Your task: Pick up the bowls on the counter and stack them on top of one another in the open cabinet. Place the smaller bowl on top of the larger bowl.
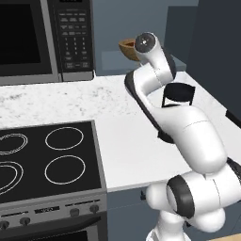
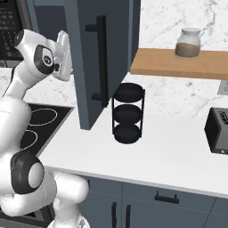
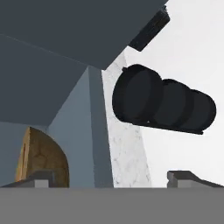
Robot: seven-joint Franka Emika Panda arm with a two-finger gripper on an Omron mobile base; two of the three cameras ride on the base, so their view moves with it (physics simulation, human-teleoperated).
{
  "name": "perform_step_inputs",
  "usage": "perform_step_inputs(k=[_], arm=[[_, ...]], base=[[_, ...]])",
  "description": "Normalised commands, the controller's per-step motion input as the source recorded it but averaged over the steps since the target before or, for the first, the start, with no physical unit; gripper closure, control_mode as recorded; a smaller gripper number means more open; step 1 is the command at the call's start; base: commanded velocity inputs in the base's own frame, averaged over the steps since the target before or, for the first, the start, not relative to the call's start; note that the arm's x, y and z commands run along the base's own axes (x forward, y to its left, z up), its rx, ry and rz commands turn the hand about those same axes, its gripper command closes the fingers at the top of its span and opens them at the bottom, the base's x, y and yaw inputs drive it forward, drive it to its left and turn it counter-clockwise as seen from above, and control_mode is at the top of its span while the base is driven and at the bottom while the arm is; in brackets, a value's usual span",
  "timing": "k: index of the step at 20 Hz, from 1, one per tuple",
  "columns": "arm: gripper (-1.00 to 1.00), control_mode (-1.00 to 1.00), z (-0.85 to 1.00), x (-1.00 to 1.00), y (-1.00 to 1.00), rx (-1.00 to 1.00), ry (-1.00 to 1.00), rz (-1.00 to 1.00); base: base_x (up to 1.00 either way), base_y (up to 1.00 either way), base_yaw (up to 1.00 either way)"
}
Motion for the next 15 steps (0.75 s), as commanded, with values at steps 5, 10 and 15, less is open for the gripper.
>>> perform_step_inputs(k=[5,10,15], arm=[[-1.00,-1.00,-1.00,-0.97,0.01,0.00,0.20,0.00],[-1.00,-1.00,-1.00,-0.25,0.02,-0.03,0.28,0.00],[-1.00,-1.00,-1.00,-0.01,-0.01,-0.02,0.40,0.00]], base=[[0.00,0.00,0.00],[0.00,0.00,0.00],[0.00,0.00,0.00]])
